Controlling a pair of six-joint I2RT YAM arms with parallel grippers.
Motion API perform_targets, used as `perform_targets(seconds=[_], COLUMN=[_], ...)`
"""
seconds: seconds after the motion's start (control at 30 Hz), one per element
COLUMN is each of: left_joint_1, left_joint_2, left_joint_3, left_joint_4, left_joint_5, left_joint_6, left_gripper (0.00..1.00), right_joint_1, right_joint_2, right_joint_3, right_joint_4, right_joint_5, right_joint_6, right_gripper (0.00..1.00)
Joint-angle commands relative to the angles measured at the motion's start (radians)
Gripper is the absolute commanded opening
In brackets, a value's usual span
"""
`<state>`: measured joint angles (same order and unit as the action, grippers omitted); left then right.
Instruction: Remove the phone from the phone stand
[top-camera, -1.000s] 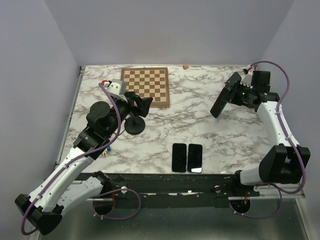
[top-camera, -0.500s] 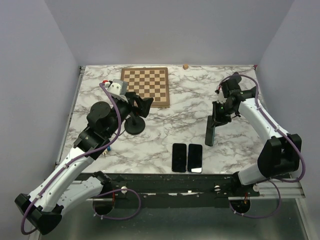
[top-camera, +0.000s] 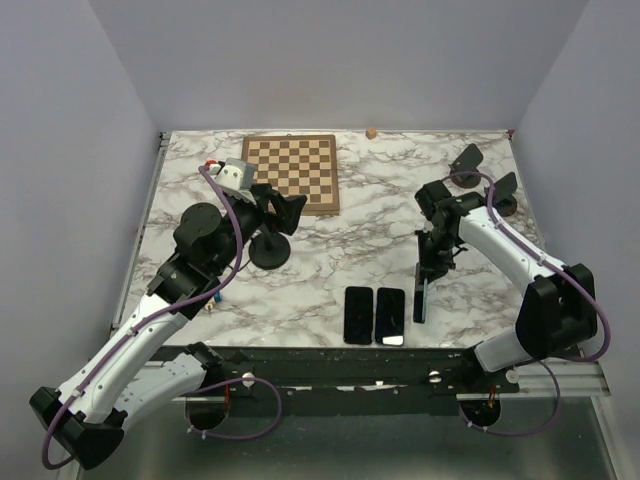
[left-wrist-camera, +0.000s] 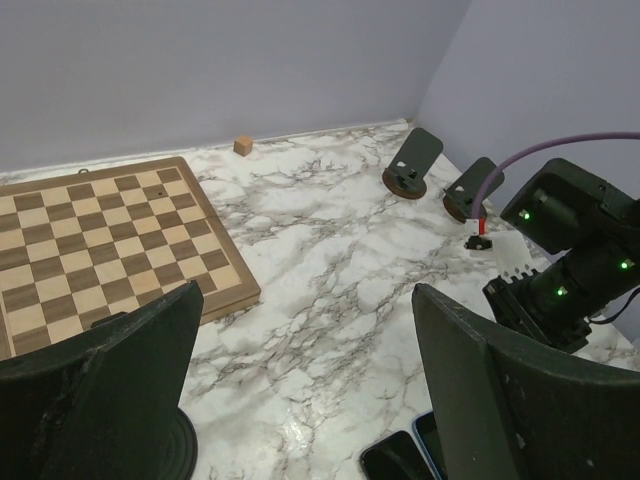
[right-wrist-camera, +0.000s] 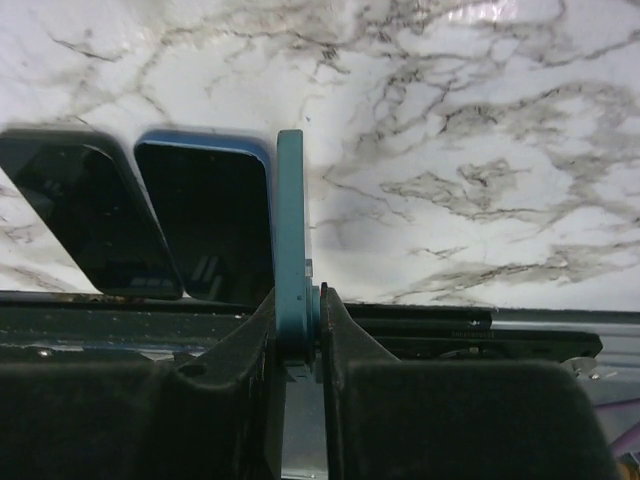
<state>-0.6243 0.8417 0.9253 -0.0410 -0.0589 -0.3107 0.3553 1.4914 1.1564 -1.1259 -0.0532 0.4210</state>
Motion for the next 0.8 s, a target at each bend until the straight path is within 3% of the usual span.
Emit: perform_targets(seconds=[0.0,0.3,0.77], left_joint_1=[-0.007,-0.007,-0.007], left_joint_2=[-0.004,-0.009,-0.009], left_joint_3=[-0.003,0.0,-0.002], left_joint_4=[0.017,0.016,0.015], left_joint_5=[0.014,0.017,0.008], left_joint_6=[-0.001,-0.002,0.002], left_gripper=[0.93,0.94,0.94], right_joint_1=[0.016,0.048,0.048], right_joint_2=[-0.041,-0.092,-0.031], right_joint_3=[-0.034,-0.194,-0.198], right_joint_4=[-0.053,0.005,0.119], right_joint_5=[-0.011,-0.129,-0.166], right_joint_6=[0.061,0.09,0.057], right_gripper=[0.01,0.01,0.01])
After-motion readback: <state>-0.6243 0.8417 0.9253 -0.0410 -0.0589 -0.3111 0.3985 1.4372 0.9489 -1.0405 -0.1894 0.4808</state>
